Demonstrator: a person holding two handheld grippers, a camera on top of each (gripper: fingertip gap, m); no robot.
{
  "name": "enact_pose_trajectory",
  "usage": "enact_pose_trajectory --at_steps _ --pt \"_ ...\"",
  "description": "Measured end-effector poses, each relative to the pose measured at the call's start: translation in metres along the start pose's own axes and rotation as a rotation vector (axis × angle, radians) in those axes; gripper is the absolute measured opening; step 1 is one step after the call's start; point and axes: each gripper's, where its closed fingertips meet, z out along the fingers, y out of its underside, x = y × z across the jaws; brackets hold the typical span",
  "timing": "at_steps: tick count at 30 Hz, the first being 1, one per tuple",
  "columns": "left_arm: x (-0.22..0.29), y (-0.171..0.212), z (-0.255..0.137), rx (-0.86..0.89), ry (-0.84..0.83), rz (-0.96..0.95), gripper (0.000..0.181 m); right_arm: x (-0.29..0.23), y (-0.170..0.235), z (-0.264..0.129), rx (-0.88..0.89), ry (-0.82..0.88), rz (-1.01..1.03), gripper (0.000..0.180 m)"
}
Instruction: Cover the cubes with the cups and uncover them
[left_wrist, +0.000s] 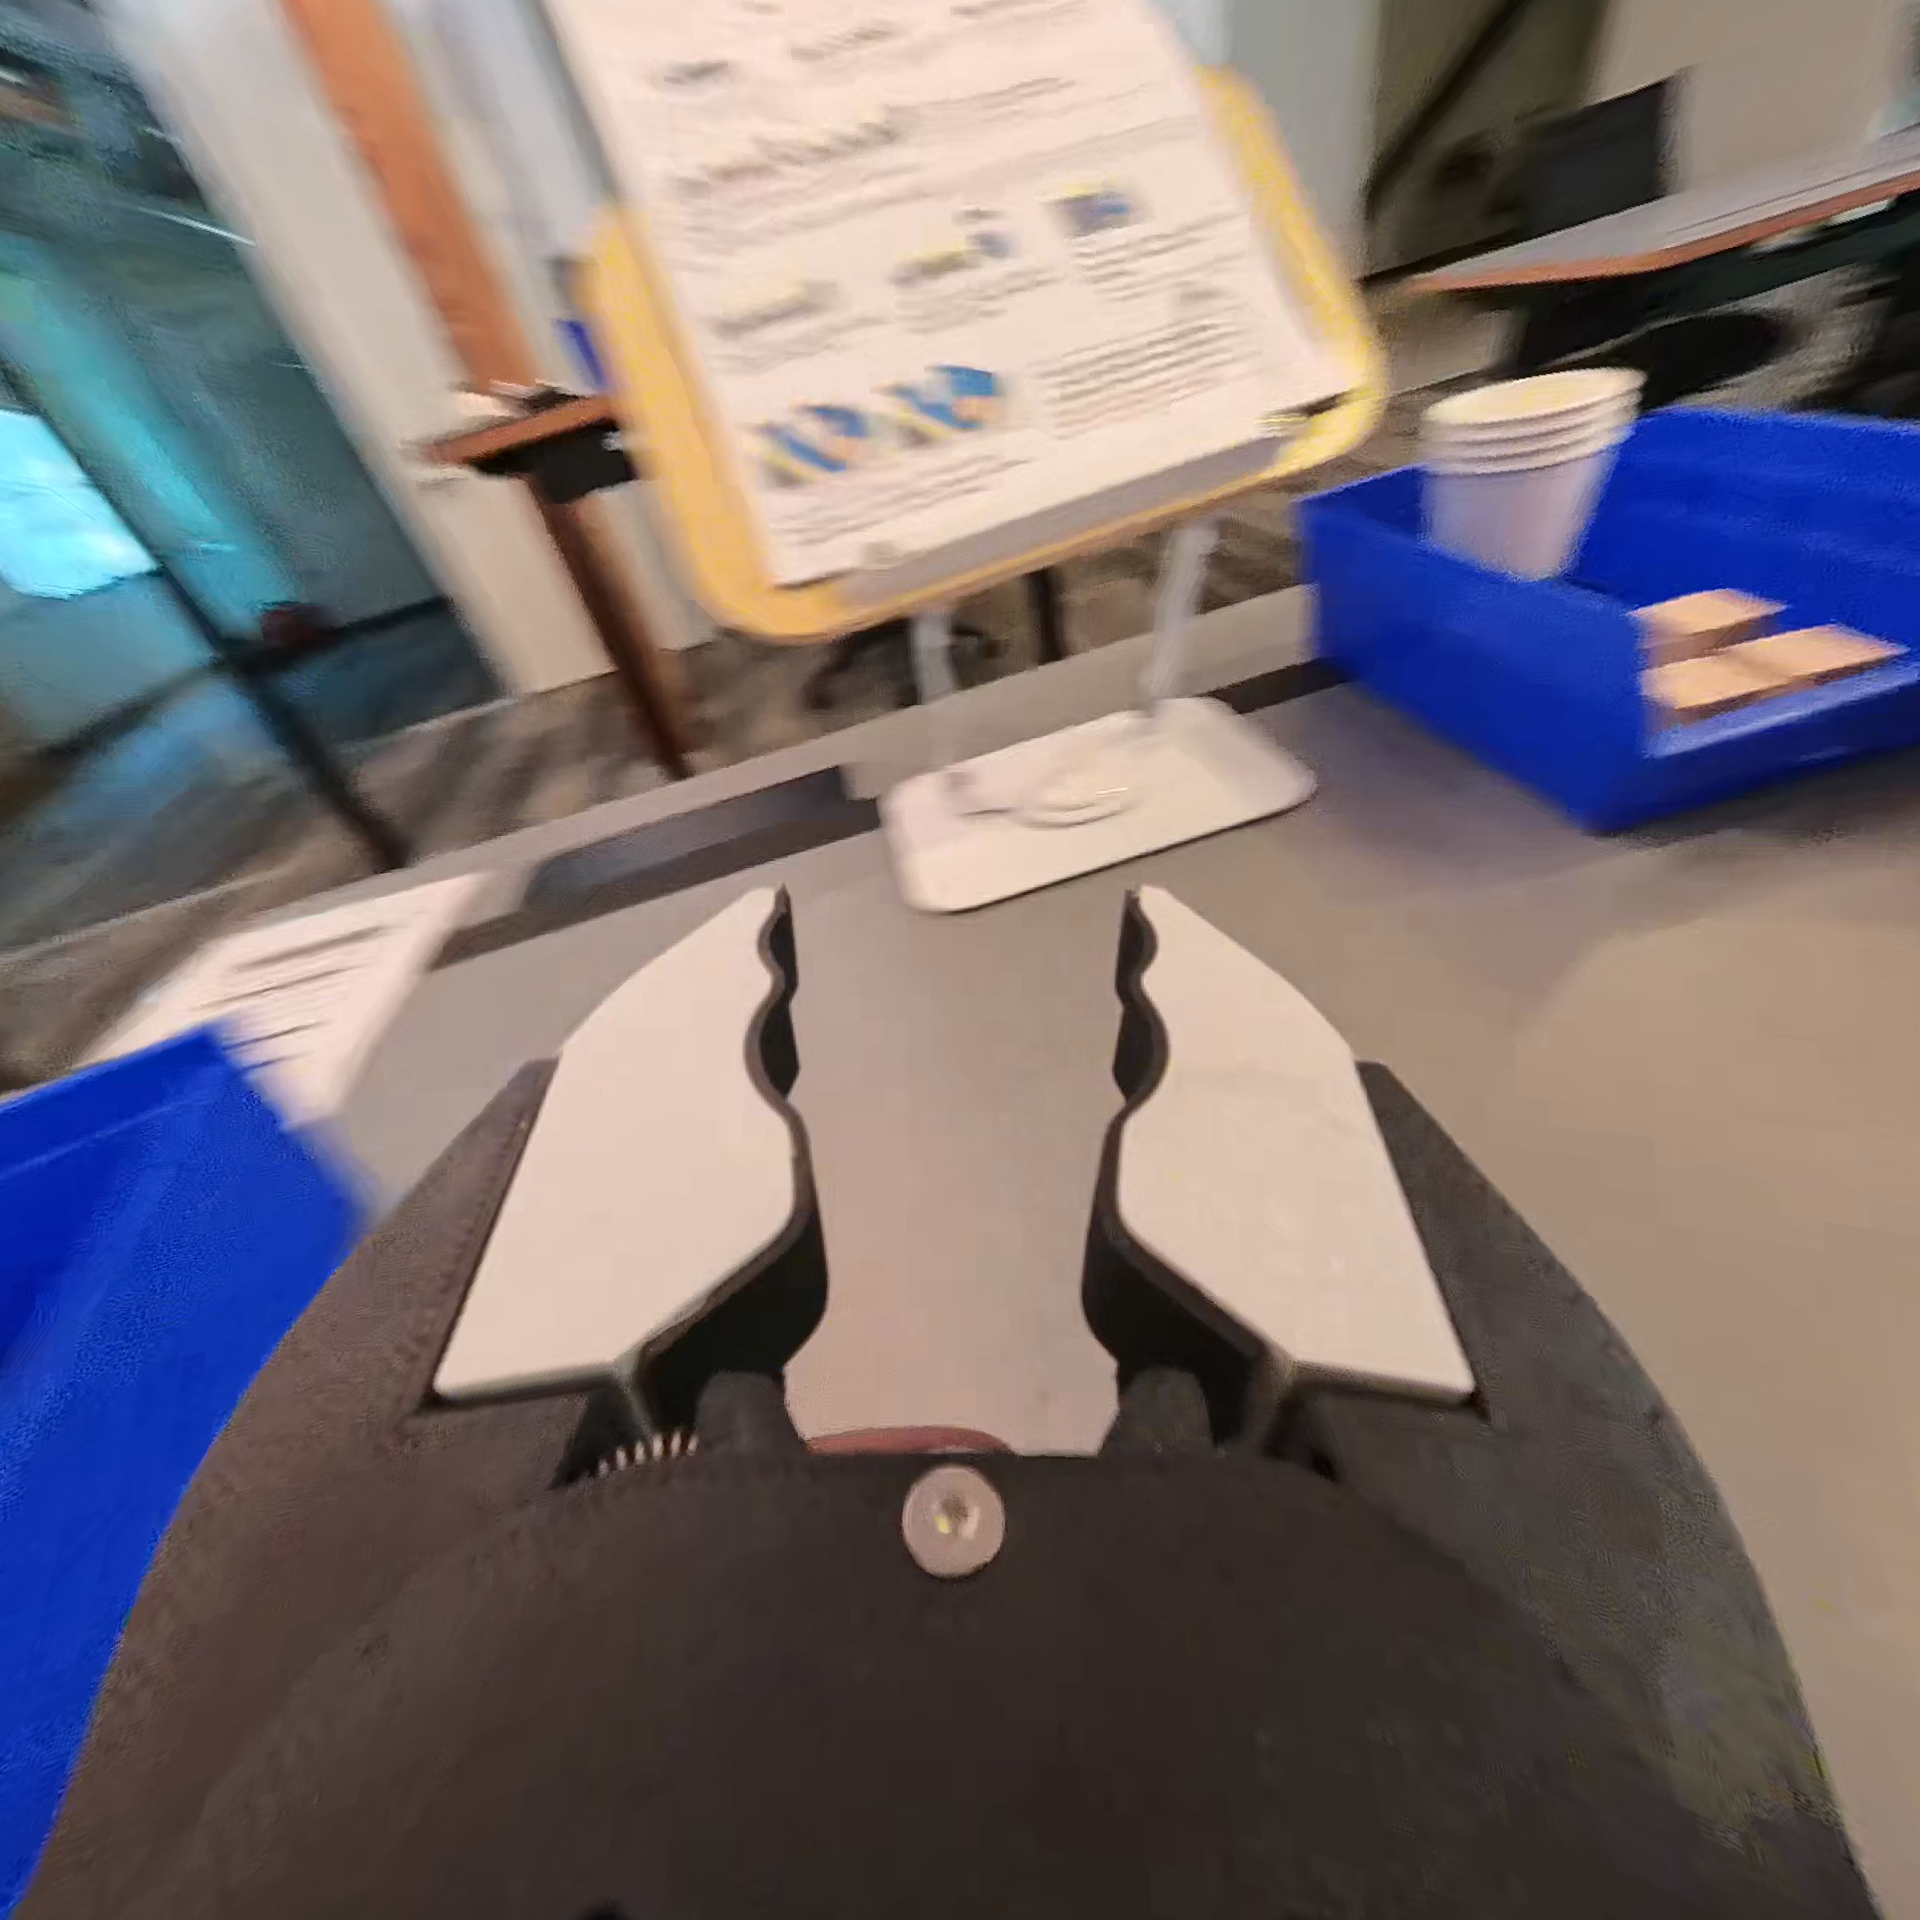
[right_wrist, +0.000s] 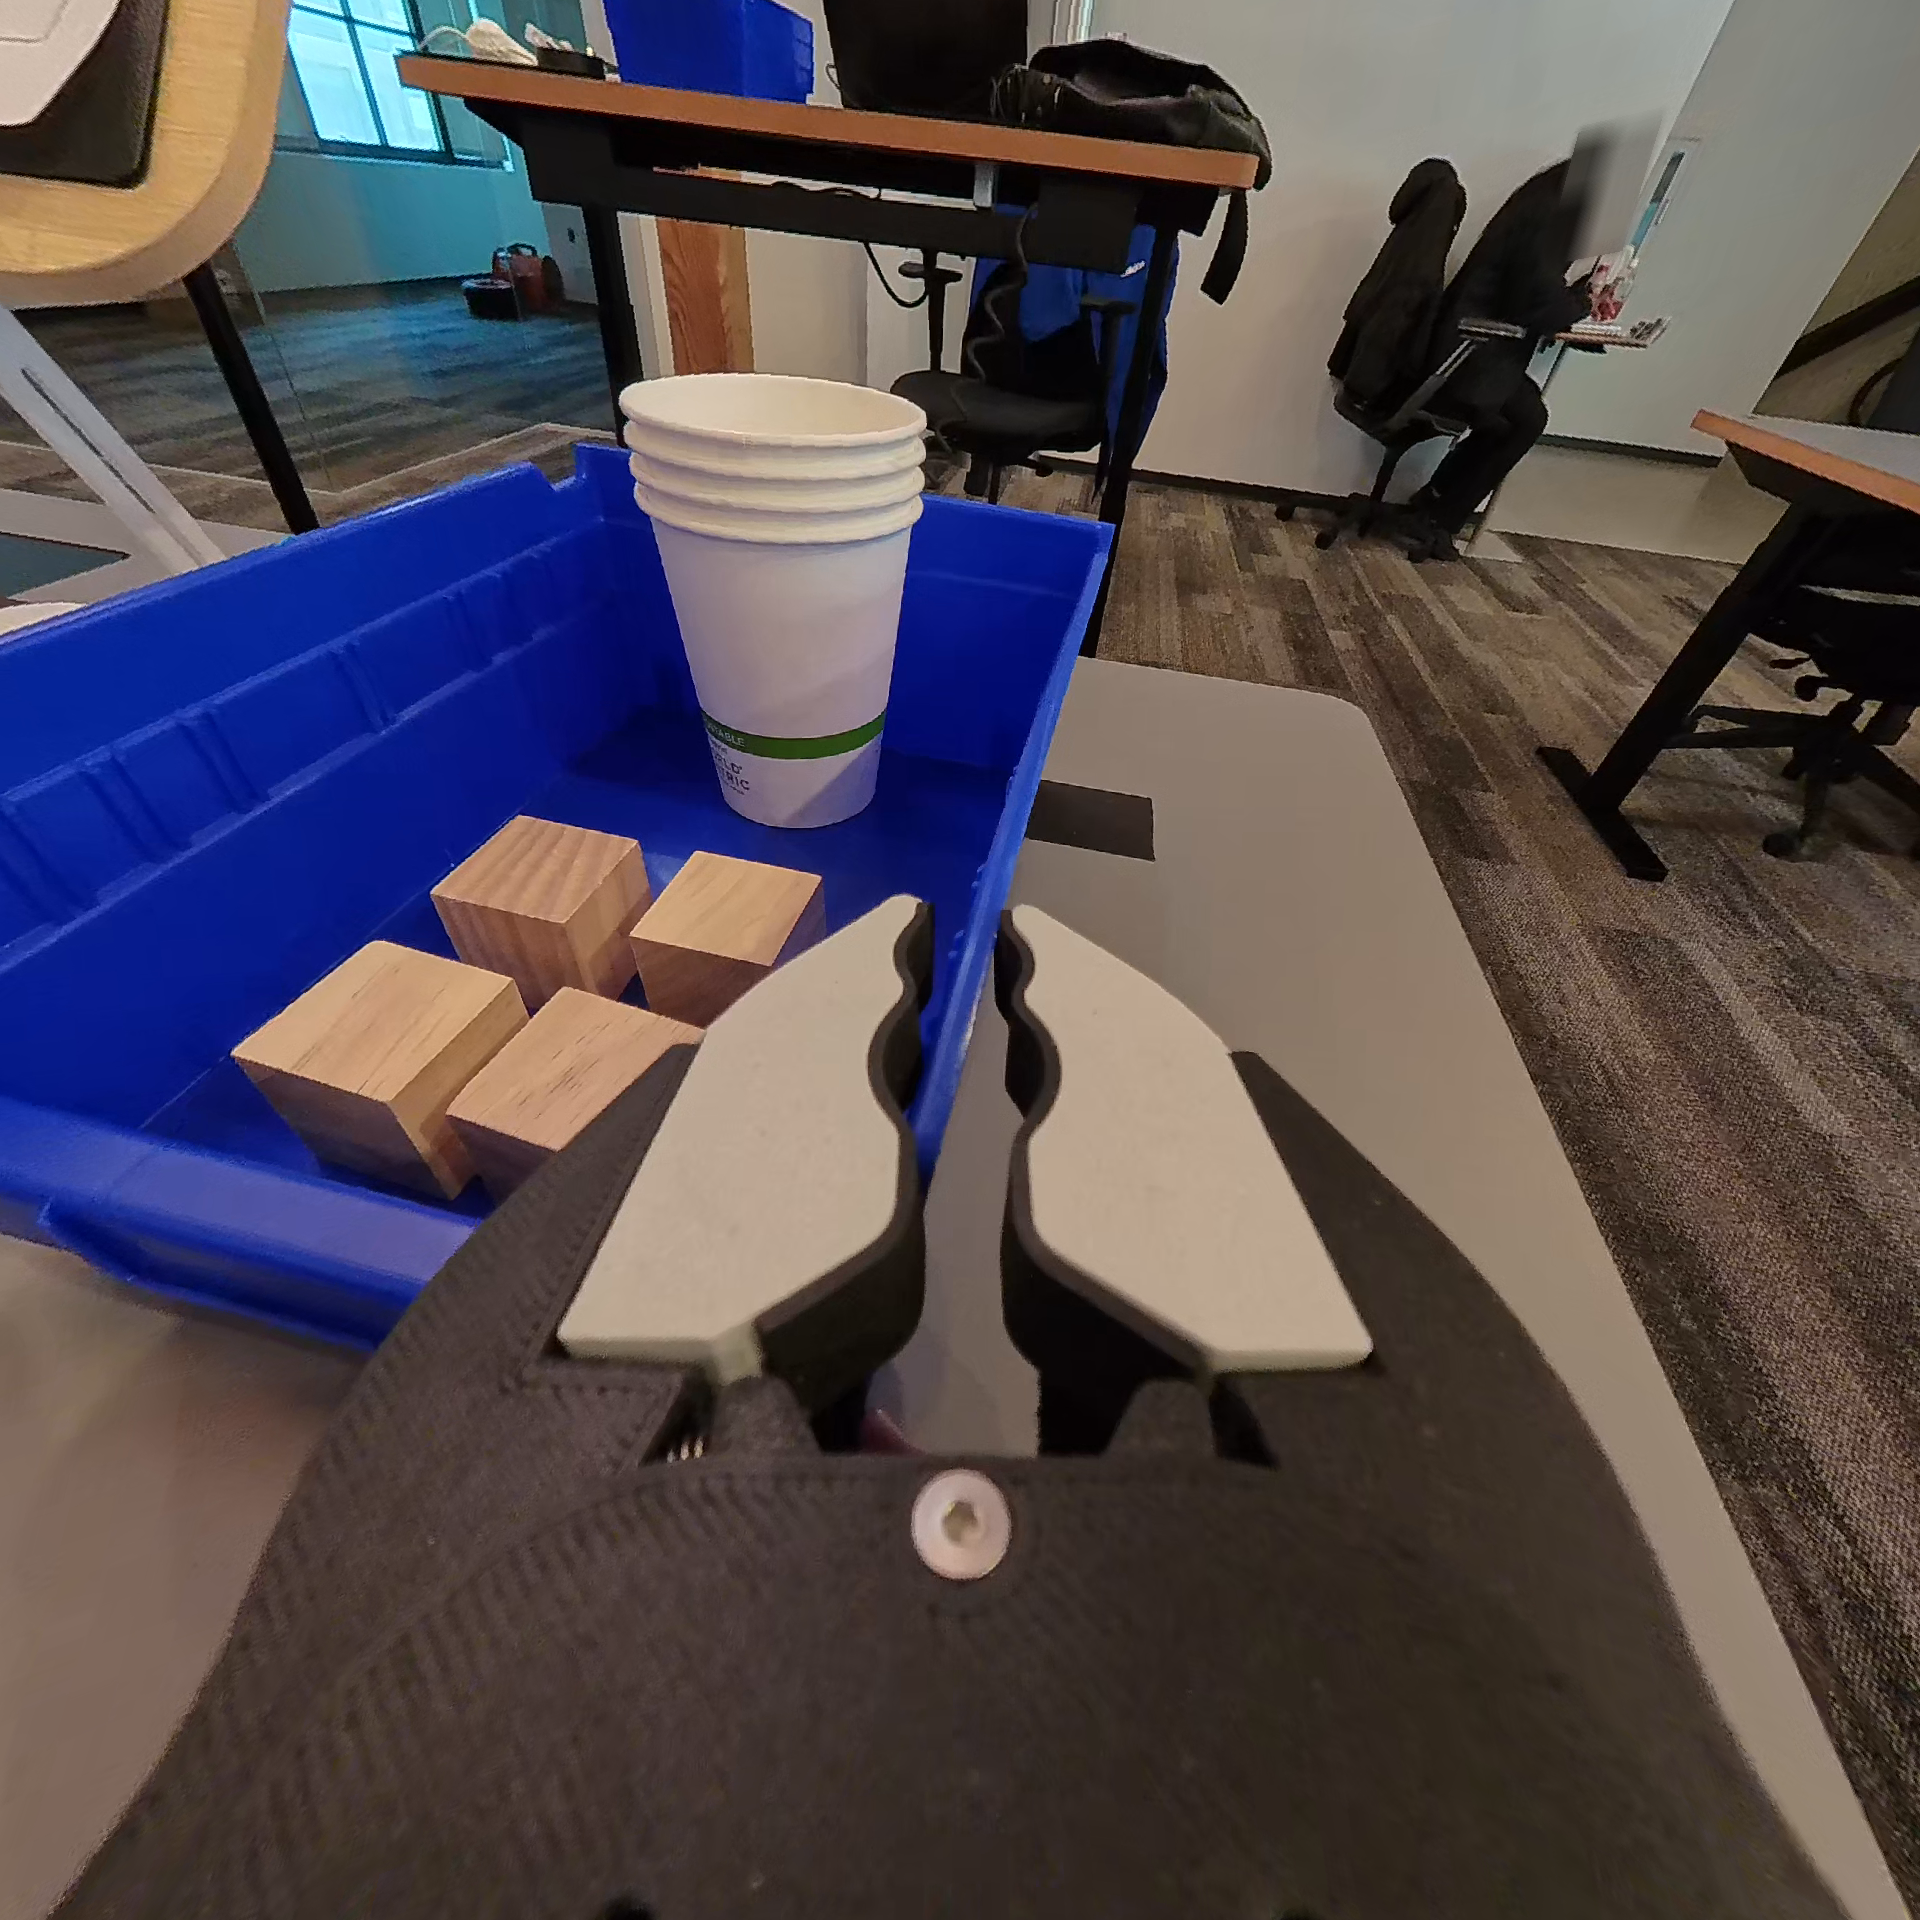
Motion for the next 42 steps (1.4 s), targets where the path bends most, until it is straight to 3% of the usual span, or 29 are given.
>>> enact_pose_trajectory --at_steps 5,7,10,15,18,24,33,42 --pt "0.13 0.007 0.109 -0.084 0.309 -0.105 0.078 -0.003 0.0 -0.003 -0.005 0.006 -0.003 0.011" --pt "0.17 0.008 0.139 -0.104 0.383 -0.15 0.077 -0.003 0.0 -0.003 -0.005 0.004 0.001 0.011" --pt "0.218 0.012 0.168 -0.157 0.451 -0.158 0.072 -0.003 0.0 -0.002 -0.006 0.002 0.008 0.011" --pt "0.257 0.017 0.194 -0.205 0.51 -0.177 0.059 -0.003 0.0 -0.002 -0.008 -0.002 0.014 0.011" --pt "0.275 0.026 0.203 -0.263 0.564 -0.204 0.052 -0.003 0.0 -0.001 -0.009 -0.002 0.013 0.011" --pt "0.272 0.031 0.214 -0.292 0.54 -0.207 0.02 -0.004 0.0 -0.001 -0.014 0.0 0.017 0.01" --pt "0.258 0.037 0.204 -0.307 0.515 -0.175 0.016 -0.024 -0.001 -0.015 -0.025 -0.002 -0.004 0.011" --pt "0.236 0.05 0.138 -0.339 0.548 -0.12 0.016 -0.075 0.004 -0.075 -0.031 -0.041 0.021 0.014"
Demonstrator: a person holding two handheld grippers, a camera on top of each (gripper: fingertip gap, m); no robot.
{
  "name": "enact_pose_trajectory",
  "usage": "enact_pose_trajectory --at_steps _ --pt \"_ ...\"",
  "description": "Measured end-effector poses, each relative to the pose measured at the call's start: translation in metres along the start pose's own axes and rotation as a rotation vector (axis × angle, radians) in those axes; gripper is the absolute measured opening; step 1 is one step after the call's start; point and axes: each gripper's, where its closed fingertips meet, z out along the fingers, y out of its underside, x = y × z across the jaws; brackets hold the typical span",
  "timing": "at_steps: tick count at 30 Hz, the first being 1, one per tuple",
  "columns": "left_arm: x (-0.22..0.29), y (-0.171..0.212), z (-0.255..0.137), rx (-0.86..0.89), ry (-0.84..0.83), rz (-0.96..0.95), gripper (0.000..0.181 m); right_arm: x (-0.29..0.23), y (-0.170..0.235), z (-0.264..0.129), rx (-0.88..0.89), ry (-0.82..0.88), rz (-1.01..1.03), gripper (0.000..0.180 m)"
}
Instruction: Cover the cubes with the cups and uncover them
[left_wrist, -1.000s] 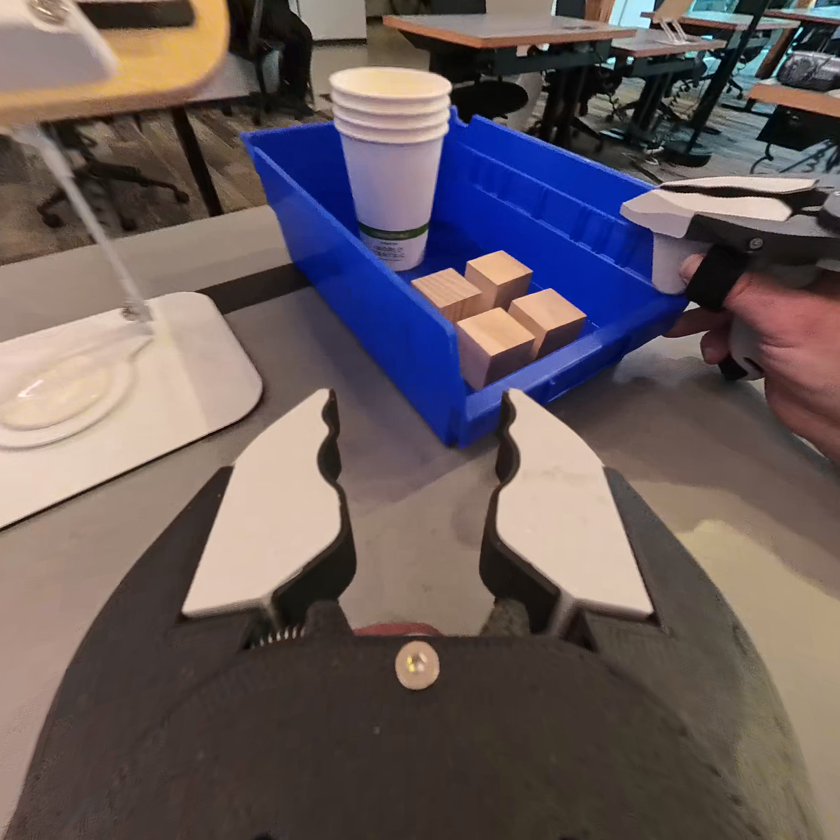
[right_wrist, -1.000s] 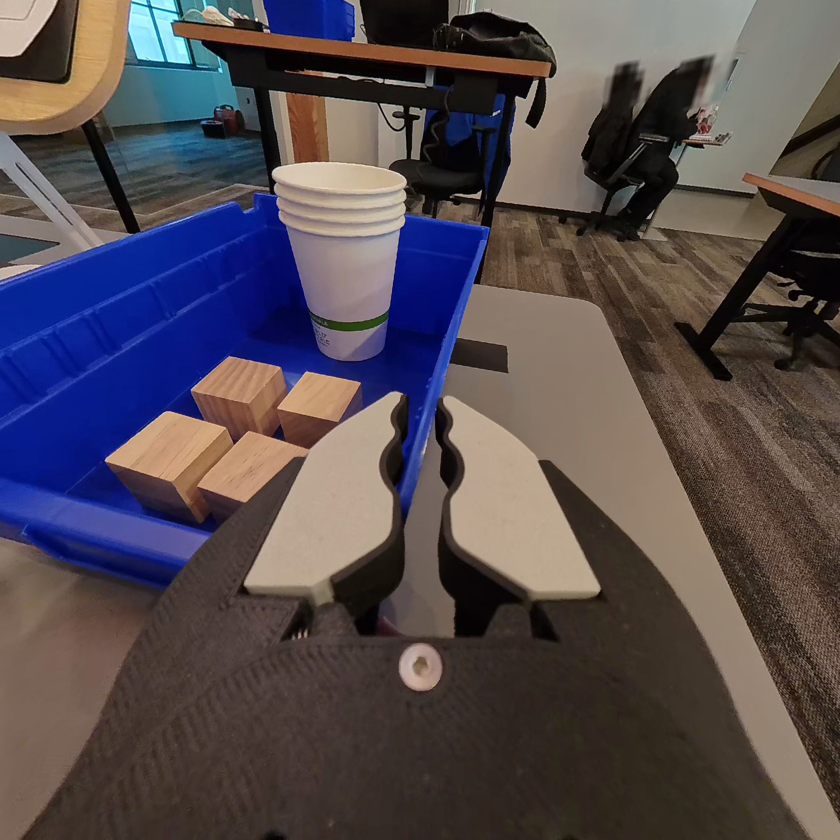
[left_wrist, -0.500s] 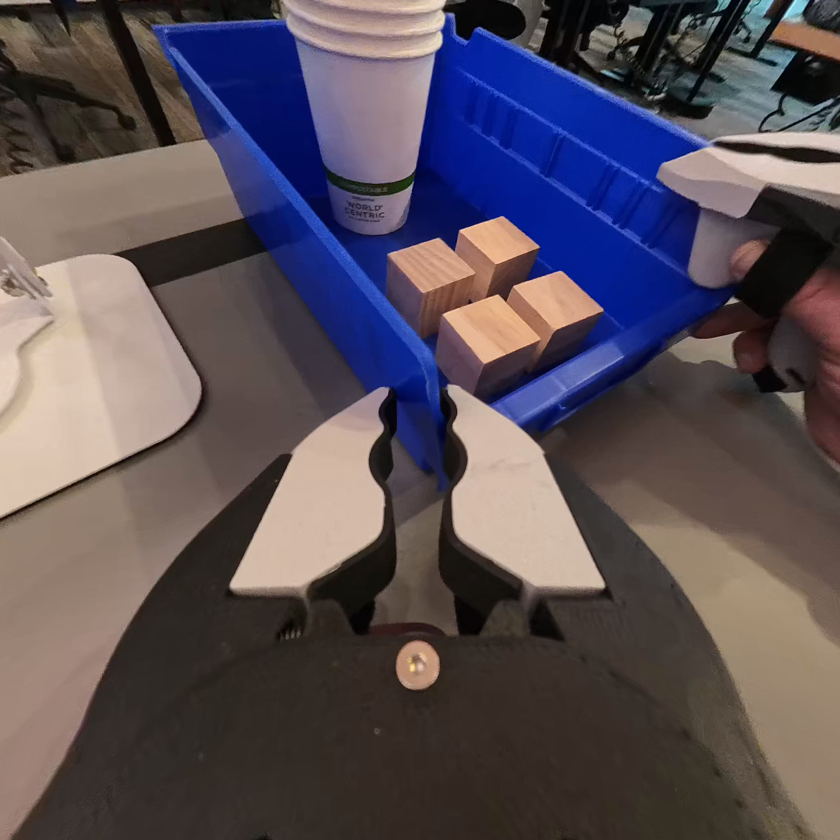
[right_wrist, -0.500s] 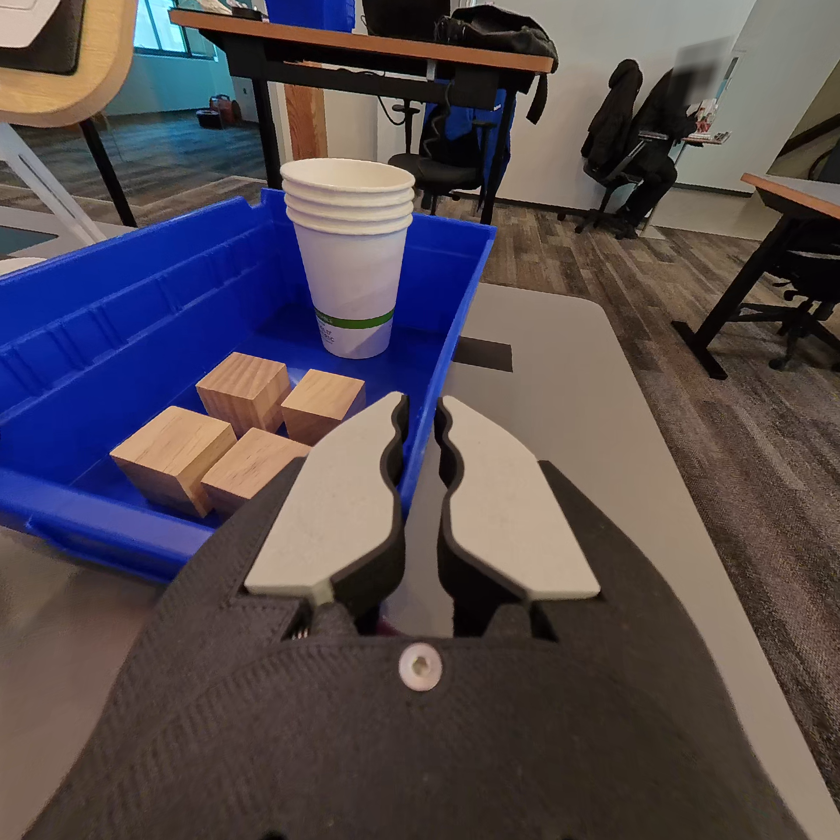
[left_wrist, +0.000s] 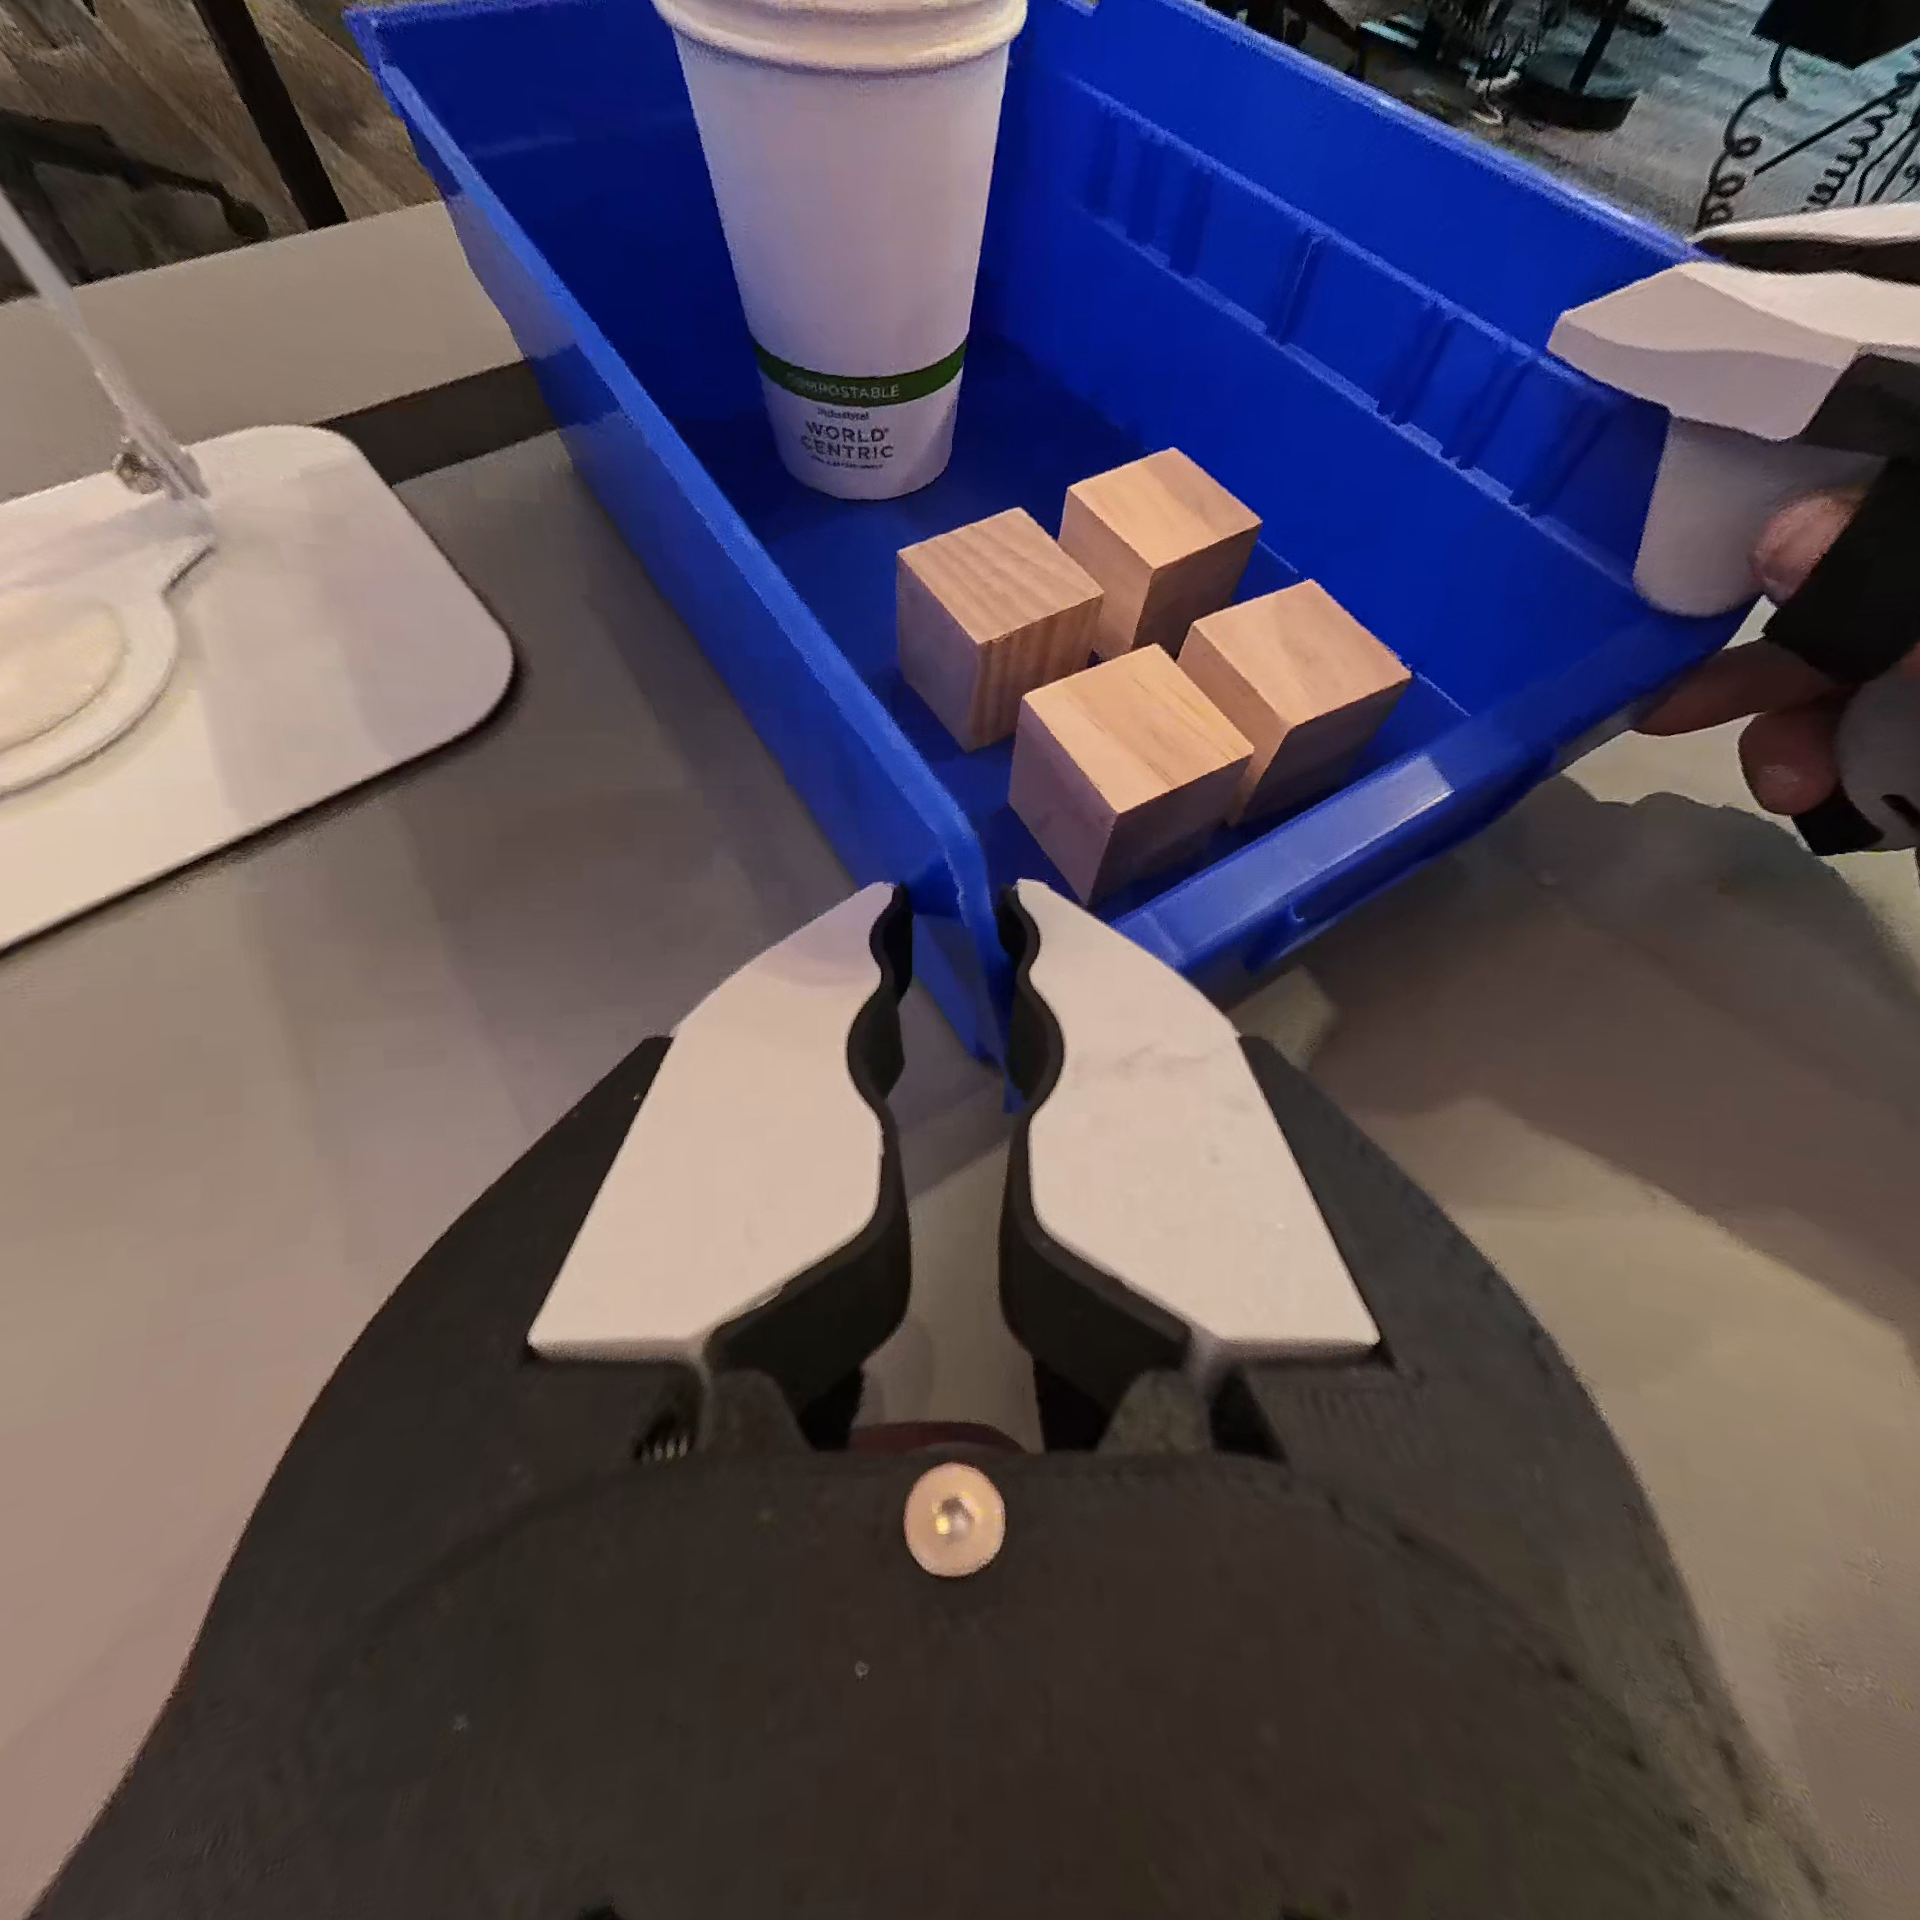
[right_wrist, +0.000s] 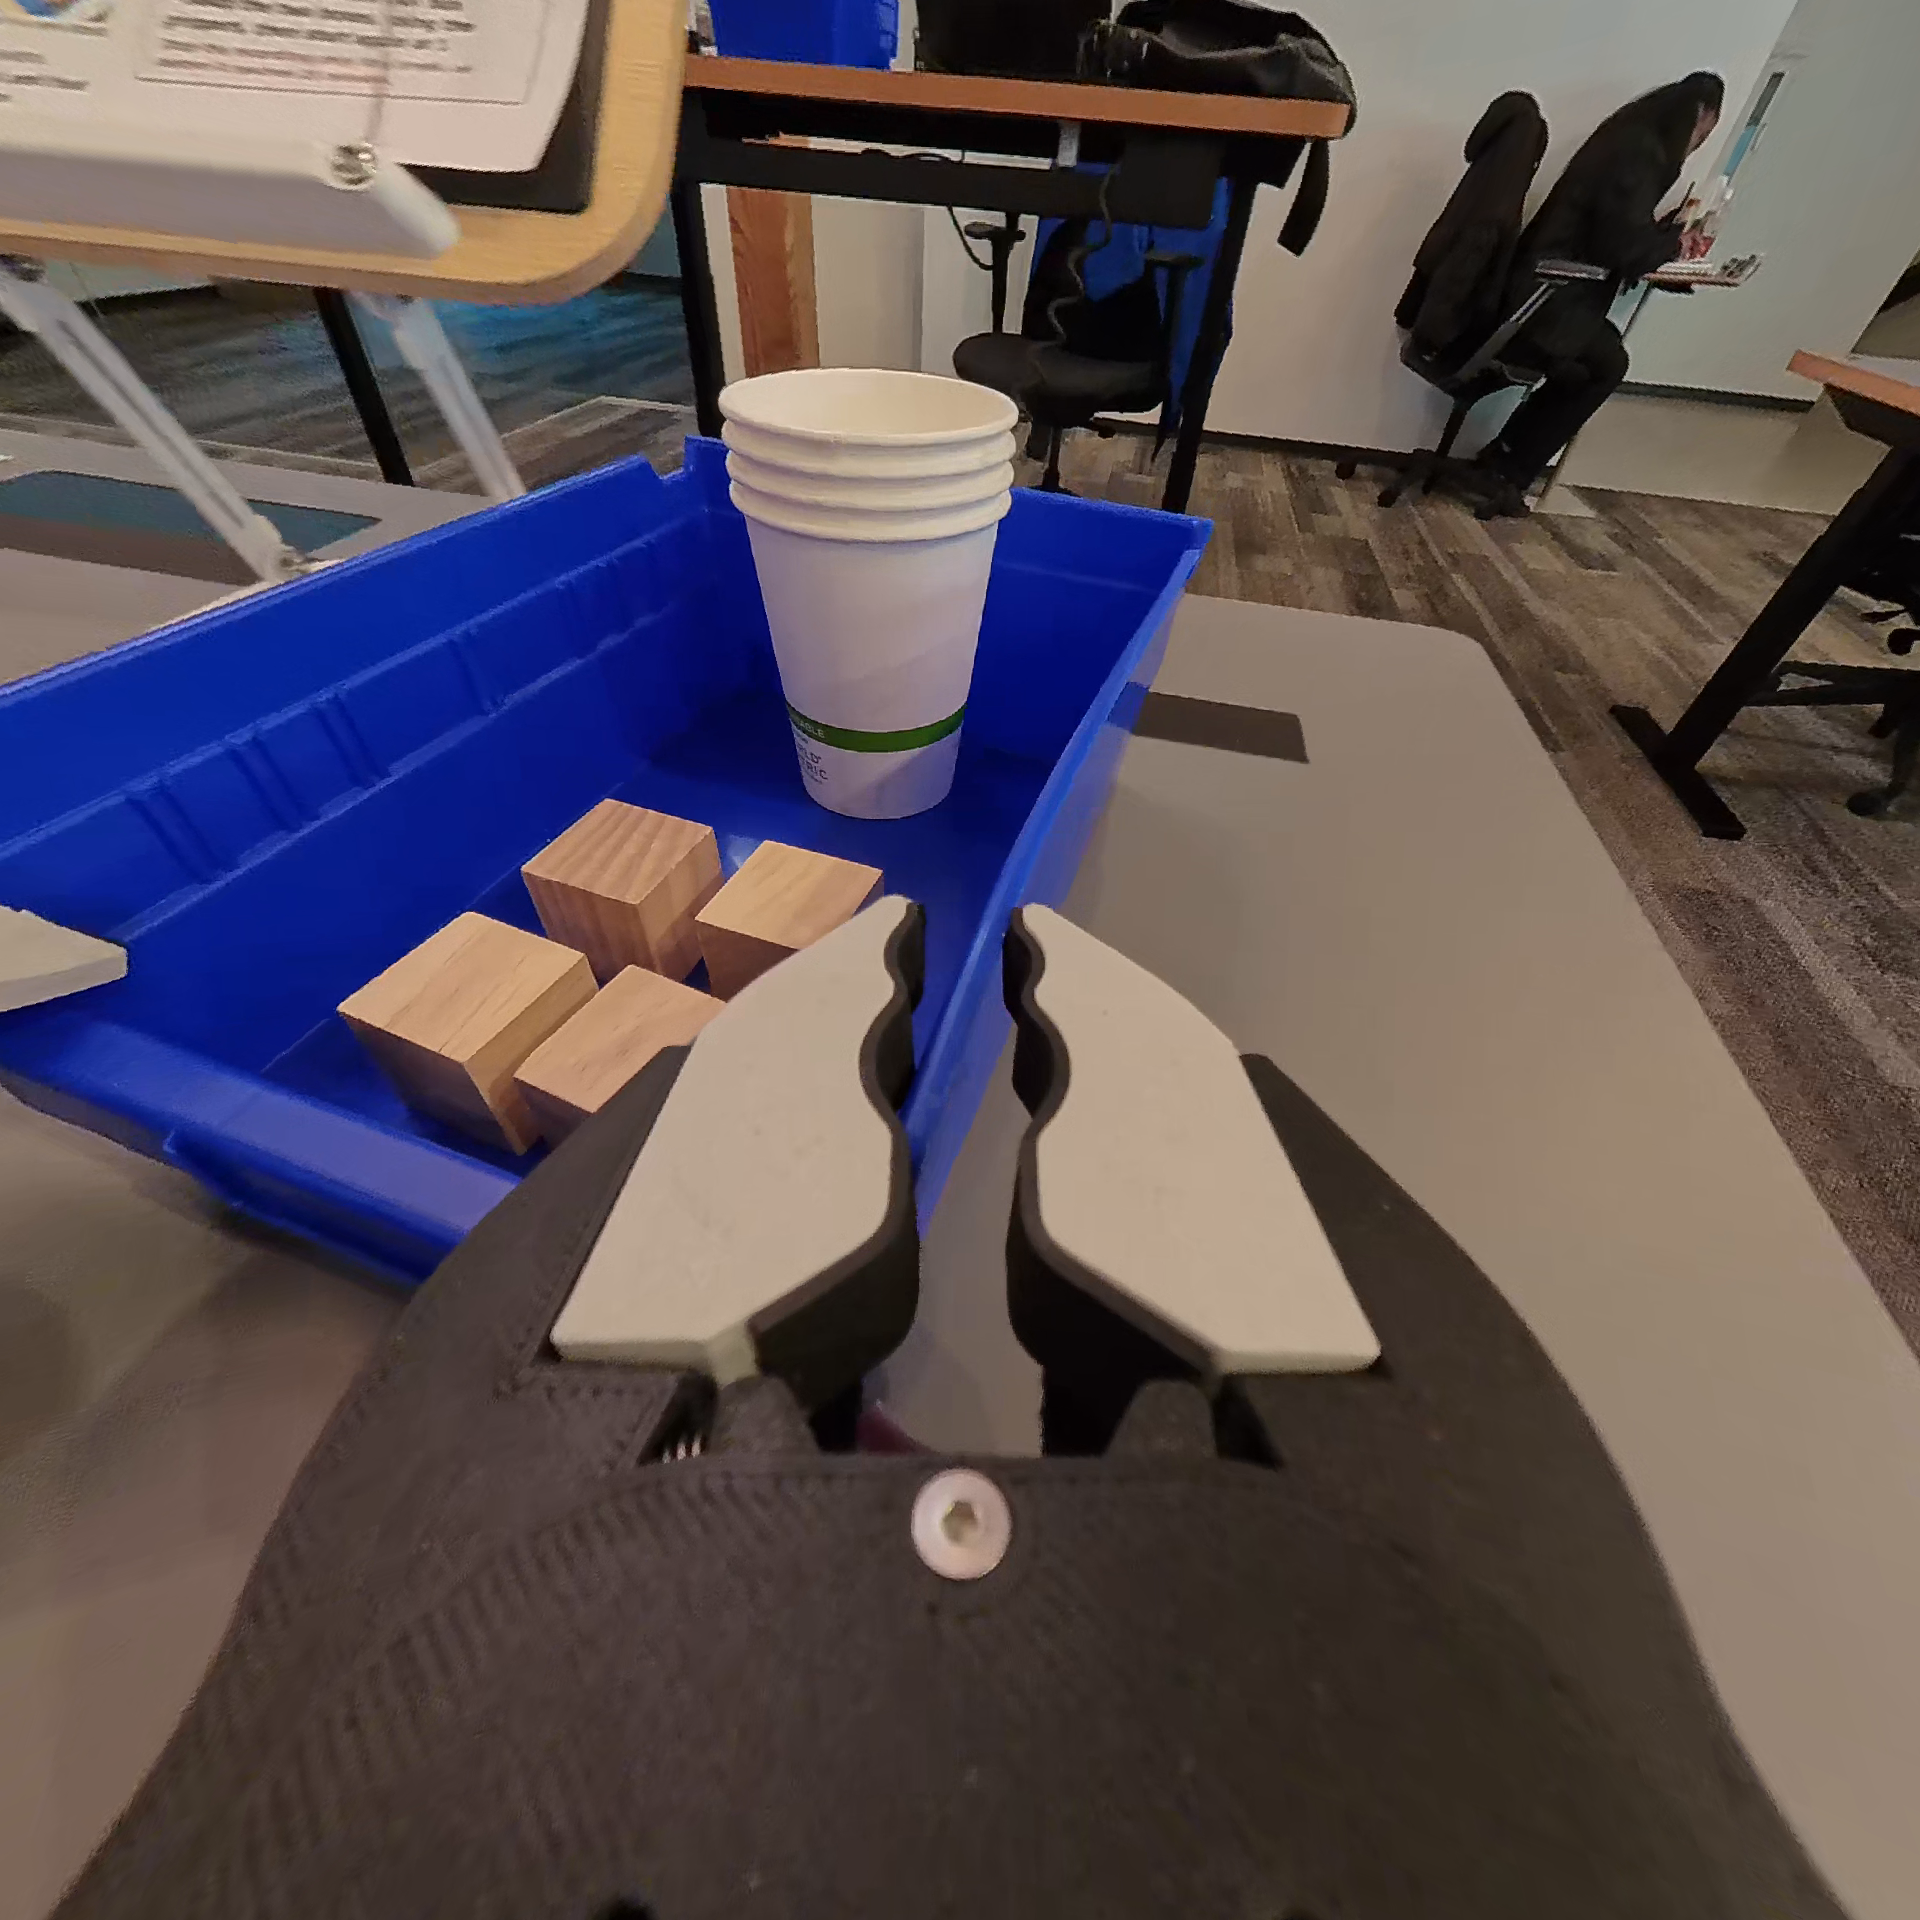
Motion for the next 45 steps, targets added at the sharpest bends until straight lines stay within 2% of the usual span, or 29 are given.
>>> enact_pose_trajectory --at_steps 14,24,35,45 --pt "0.015 0.059 -0.105 -0.006 -0.054 -0.025 0.014 -0.088 0.014 -0.083 0.021 -0.077 0.0 0.017" --pt "0.021 0.084 -0.149 -0.005 -0.092 -0.037 0.015 -0.124 0.015 -0.106 0.005 -0.136 -0.005 0.018" --pt "0.005 0.111 -0.199 -0.008 -0.171 -0.099 0.015 -0.18 0.012 -0.108 0.009 -0.259 -0.019 0.019" --pt "-0.031 0.136 -0.248 0.0 -0.3 -0.176 0.016 -0.25 0.002 -0.081 0.015 -0.421 -0.057 0.018"
